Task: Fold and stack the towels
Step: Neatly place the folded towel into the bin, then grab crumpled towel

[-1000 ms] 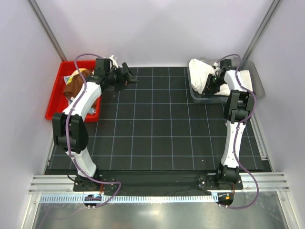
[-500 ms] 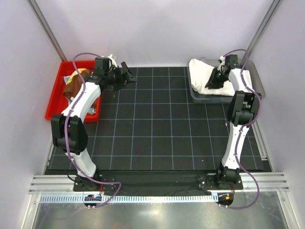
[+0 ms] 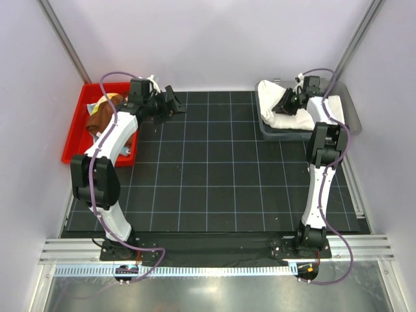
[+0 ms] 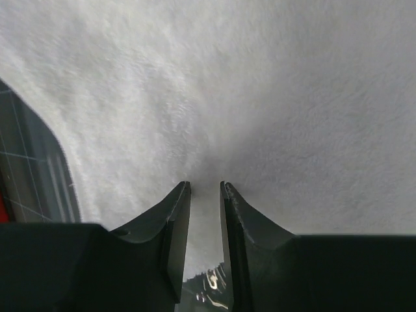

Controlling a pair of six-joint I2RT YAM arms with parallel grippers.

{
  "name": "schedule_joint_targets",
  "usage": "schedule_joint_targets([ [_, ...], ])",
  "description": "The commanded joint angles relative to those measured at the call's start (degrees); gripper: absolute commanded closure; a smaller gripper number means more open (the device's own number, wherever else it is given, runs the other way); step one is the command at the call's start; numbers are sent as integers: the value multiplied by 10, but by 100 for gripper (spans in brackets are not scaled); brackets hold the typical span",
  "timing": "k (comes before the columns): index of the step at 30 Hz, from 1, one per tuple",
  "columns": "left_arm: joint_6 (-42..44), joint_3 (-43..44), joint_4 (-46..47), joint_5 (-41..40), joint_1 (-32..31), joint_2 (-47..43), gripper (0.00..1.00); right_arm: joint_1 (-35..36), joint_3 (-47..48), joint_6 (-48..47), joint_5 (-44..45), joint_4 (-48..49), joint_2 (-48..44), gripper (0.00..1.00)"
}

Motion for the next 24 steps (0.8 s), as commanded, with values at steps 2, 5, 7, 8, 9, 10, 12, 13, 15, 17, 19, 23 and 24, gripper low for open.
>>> schedule_joint_targets([
  [2,25,35,-19,-39,16,2,14,4,20,-49,-24,-74,0,68],
  [5,52,69,-51,-118,39,-5,14,4,26,-69,2,-124,-3,67],
  [7,75,106,-92,-154,53,-3,14,3,26,-87,3,-140,-8,67],
  [8,81,118,-104,-176,65,0,13,4,23,-89,15,-148,-13,67],
  [9,88,131,-127,-185,73,3,13,4,19,-92,17,-150,-23,67],
  [10,100,149,-137,-194,79,5,13,4,10,-95,15,-148,-28,67],
  [12,115,162,-150,-242,97,11,12,4,11,-98,19,-154,-35,67],
  [13,128,163,-158,-257,102,13,12,4,16,-99,19,-156,-36,67],
  [15,136,170,-167,-296,125,22,12,4,20,-89,20,-149,-43,66],
  [17,144,185,-188,-335,141,37,12,4,30,-65,15,-125,-58,61],
  [19,143,198,-208,-370,162,64,14,5,29,-48,15,-97,-84,55],
  [23,167,201,-203,-383,181,104,18,20,27,-30,20,-46,-130,34],
  [24,180,205,-195,-388,181,112,18,32,24,-30,31,-42,-144,28],
])
